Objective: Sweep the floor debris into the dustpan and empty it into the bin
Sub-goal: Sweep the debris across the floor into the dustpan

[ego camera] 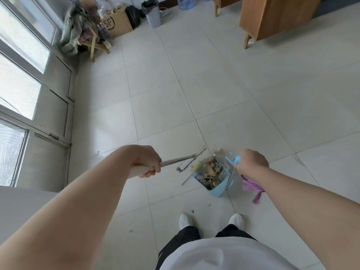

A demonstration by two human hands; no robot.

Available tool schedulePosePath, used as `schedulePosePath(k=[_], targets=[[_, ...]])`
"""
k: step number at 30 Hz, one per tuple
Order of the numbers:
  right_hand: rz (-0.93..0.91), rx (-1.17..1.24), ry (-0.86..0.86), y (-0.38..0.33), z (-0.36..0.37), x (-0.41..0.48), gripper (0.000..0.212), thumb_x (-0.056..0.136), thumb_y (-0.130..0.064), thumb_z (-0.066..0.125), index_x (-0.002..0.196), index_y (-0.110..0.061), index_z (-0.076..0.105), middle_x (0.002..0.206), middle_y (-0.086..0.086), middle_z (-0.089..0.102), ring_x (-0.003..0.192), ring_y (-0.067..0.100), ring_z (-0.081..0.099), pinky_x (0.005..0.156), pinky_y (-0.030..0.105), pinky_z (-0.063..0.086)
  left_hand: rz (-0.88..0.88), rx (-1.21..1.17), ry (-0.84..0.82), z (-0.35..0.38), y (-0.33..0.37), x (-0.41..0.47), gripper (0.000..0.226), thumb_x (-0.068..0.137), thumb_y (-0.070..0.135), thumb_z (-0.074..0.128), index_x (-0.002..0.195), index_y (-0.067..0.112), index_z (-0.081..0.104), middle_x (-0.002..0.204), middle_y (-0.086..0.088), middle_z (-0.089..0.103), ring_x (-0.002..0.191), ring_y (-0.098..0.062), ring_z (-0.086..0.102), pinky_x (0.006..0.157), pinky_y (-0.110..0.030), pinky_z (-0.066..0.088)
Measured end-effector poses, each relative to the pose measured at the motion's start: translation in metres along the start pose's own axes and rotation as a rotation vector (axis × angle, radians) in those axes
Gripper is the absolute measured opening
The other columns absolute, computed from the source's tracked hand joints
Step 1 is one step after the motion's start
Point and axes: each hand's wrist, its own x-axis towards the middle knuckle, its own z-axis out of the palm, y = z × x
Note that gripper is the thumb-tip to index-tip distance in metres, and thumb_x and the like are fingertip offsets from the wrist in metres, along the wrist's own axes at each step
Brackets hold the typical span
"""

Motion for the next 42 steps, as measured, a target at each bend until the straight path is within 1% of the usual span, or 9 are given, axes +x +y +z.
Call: schedulePosePath(k=[6, 13, 16, 23, 30, 33, 36, 39, 42], targets=[[-0.036, -0.008, -0.036, 0.018, 0.001, -0.007, 0.017, 0.082, -0.016, 0.06, 0.094, -0.019, 0.072, 0.083, 0.002, 0.062, 0.075, 0.026, 0.058, 0.058, 0.024, 0.038, -0.036, -0.201, 0.093, 0.006, -0.008, 0.013, 0.036, 0.086, -0.001, 0.058, 0.121, 0.0, 0.06, 0.063, -0.011, 0.056, 0.047, -0.018, 0.048, 0.042, -0.022, 0.04], [-0.116, -0.099, -0.027, 0.03, 0.004, -0.021, 0.014, 0.079, -0.012, 0.064, 0.091, -0.017, 0.07, 0.079, 0.002, 0.062, 0.071, 0.026, 0.057, 0.053, 0.02, 0.035, -0.126, -0.357, 0.117, 0.067, -0.026, 0.043, 0.005, 0.084, -0.001, 0.055, 0.087, -0.004, 0.059, 0.062, -0.012, 0.056, 0.048, -0.02, 0.049, 0.051, -0.023, 0.042], [-0.119, -0.125, -0.027, 0.037, 0.007, -0.031, 0.014, 0.079, -0.012, 0.064, 0.091, -0.016, 0.069, 0.078, 0.002, 0.062, 0.07, 0.025, 0.057, 0.048, 0.019, 0.03, -0.168, -0.41, 0.073, 0.095, -0.037, 0.044, 0.009, 0.086, -0.002, 0.052, 0.078, -0.003, 0.056, 0.064, -0.012, 0.055, 0.053, -0.02, 0.048, 0.058, -0.024, 0.04], [-0.134, -0.158, -0.008, 0.047, 0.016, -0.063, 0.017, 0.08, -0.014, 0.063, 0.095, -0.019, 0.069, 0.08, 0.001, 0.061, 0.072, 0.024, 0.057, 0.047, 0.019, 0.03, -0.267, -0.425, -0.026, 0.136, -0.072, 0.033, 0.018, 0.095, 0.001, 0.044, 0.078, 0.003, 0.047, 0.065, -0.008, 0.048, 0.051, -0.016, 0.043, 0.034, -0.011, 0.037], [-0.165, -0.189, -0.028, 0.066, 0.018, -0.076, 0.024, 0.076, -0.01, 0.061, 0.096, -0.02, 0.071, 0.084, 0.002, 0.065, 0.073, 0.025, 0.058, 0.056, 0.022, 0.038, -0.295, -0.465, -0.084, 0.173, -0.081, 0.013, 0.021, 0.095, 0.002, 0.041, 0.075, 0.005, 0.046, 0.053, -0.006, 0.048, 0.047, -0.016, 0.042, 0.041, -0.019, 0.037], [-0.195, -0.214, -0.021, 0.079, 0.012, -0.072, 0.024, 0.079, -0.012, 0.063, 0.1, -0.021, 0.07, 0.09, 0.002, 0.067, 0.077, 0.024, 0.06, 0.061, 0.023, 0.04, -0.31, -0.639, -0.075, 0.192, -0.069, 0.006, 0.018, 0.093, 0.003, 0.045, 0.076, 0.006, 0.047, 0.055, -0.008, 0.049, 0.043, -0.017, 0.047, 0.053, -0.02, 0.044], [-0.226, -0.226, -0.034, 0.1, 0.003, -0.065, 0.024, 0.079, -0.012, 0.063, 0.099, -0.021, 0.071, 0.087, 0.001, 0.066, 0.075, 0.024, 0.059, 0.06, 0.023, 0.039, -0.31, -1.017, -0.017, 0.219, -0.038, -0.005, 0.014, 0.095, 0.001, 0.045, 0.083, 0.007, 0.044, 0.066, -0.007, 0.045, 0.042, -0.014, 0.047, 0.034, -0.013, 0.042], [-0.255, -0.224, -0.05, 0.126, -0.005, -0.057, 0.021, 0.079, -0.012, 0.063, 0.097, -0.02, 0.07, 0.085, 0.001, 0.065, 0.074, 0.024, 0.06, 0.058, 0.023, 0.039, -0.287, -1.333, 0.042, 0.245, 0.003, -0.004, 0.009, 0.095, 0.0, 0.047, 0.088, 0.005, 0.047, 0.069, -0.007, 0.045, 0.051, -0.012, 0.044, 0.031, -0.013, 0.042], [-0.278, -0.221, -0.058, 0.152, -0.013, -0.047, 0.021, 0.079, -0.009, 0.061, 0.095, -0.019, 0.07, 0.081, 0.001, 0.063, 0.072, 0.024, 0.059, 0.053, 0.021, 0.035, -0.22, -1.472, 0.1, 0.265, 0.042, 0.008, 0.009, 0.093, 0.002, 0.046, 0.1, 0.007, 0.049, 0.064, -0.004, 0.047, 0.031, -0.009, 0.047, 0.032, -0.013, 0.043]])
